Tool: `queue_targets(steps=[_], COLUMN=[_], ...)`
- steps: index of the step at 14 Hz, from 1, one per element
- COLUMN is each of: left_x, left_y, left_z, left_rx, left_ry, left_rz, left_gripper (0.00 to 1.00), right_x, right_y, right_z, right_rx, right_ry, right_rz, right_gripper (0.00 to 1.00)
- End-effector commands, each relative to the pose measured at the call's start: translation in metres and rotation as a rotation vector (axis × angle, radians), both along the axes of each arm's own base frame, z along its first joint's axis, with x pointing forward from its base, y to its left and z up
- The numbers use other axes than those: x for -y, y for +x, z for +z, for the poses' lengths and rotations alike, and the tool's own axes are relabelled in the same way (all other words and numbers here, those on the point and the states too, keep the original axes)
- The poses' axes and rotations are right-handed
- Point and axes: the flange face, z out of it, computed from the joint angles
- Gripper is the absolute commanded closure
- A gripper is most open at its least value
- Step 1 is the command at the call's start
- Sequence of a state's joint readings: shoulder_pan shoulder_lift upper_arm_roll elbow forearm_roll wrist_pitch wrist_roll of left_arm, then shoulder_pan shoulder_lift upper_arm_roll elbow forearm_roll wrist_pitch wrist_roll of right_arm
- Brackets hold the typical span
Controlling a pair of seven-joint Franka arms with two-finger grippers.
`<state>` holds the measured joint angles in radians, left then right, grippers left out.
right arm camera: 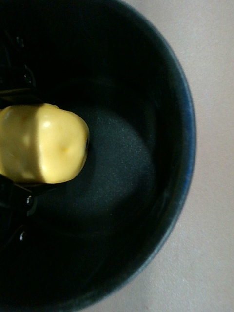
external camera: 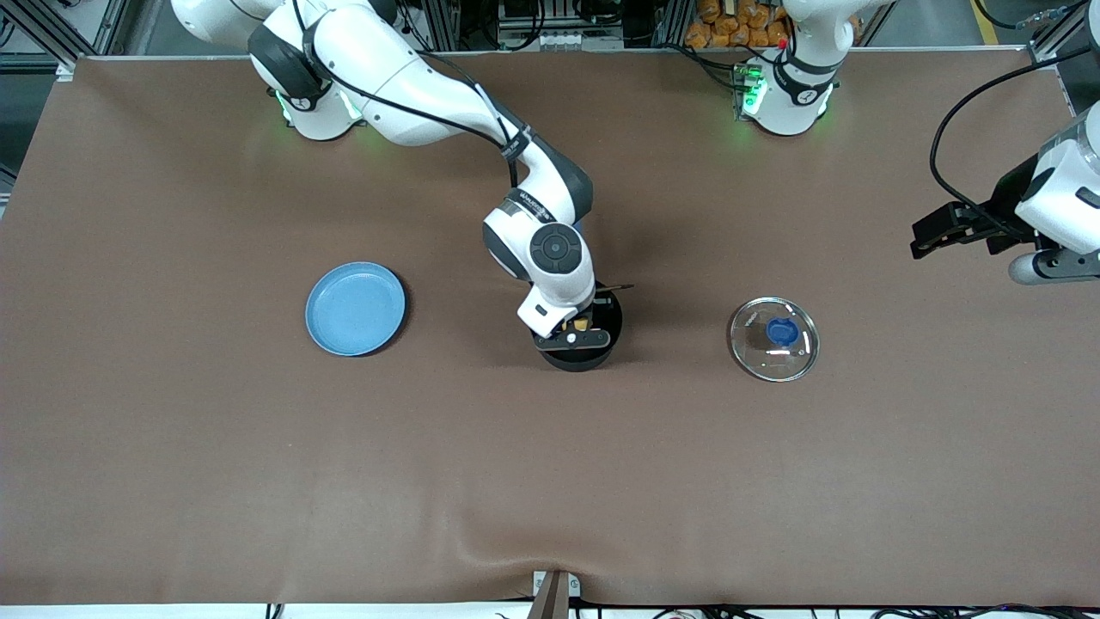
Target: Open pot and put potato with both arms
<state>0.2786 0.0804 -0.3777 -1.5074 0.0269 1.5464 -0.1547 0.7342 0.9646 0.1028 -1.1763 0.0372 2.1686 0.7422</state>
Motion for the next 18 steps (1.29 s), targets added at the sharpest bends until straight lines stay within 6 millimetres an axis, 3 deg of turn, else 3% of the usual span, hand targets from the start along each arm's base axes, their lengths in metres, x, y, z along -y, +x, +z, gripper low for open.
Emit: queue_targets(steps=[1, 3, 4, 5, 8, 12, 13, 15, 18], left_x=[0.001, -0.002, -0.001, 0.000, 0.000, -0.002, -0.008, 0.002, 0.002], left_y=[-0.014, -0.018, -0.019, -0.020, -0.020, -0.019, -0.018, -0.019, -0.019], left_z=[0.013, 0.019, 0.020, 0.021, 0.020, 0.020, 0.020, 0.018, 0.020], left_rx=[0.001, 0.009, 0.012, 0.012, 0.007, 0.006, 0.005, -0.002, 0.003], left_ry=[0.003, 0.006, 0.007, 0.006, 0.008, 0.006, 0.003, -0.011, -0.013], left_rz=[-0.013, -0.016, -0.018, -0.019, -0.021, -0.032, -0.055, -0.074, -0.074], left_gripper=[0.00, 0.00, 0.00, 0.00, 0.00, 0.00, 0.00, 0.00, 0.00], right_x=[-0.010, -0.009, -0.009, -0.009, -0.009, -0.012, -0.012, -0.005, 0.030], right_y=[-0.001, -0.001, -0.001, 0.000, 0.004, 0.007, 0.010, 0.019, 0.038], right_z=[-0.007, -0.009, -0.010, -0.009, 0.004, 0.047, 0.063, 0.109, 0.189], right_rx=[0.021, 0.019, 0.018, 0.020, 0.028, 0.029, 0.031, 0.021, 0.020], right_ry=[0.001, -0.002, -0.003, -0.003, 0.006, 0.027, 0.034, 0.027, 0.009], right_rz=[-0.015, -0.015, -0.014, -0.014, -0.018, -0.021, -0.023, -0.029, -0.064], right_gripper=[1.00, 0.69, 0.31, 0.00, 0.00, 0.00, 0.00, 0.00, 0.00])
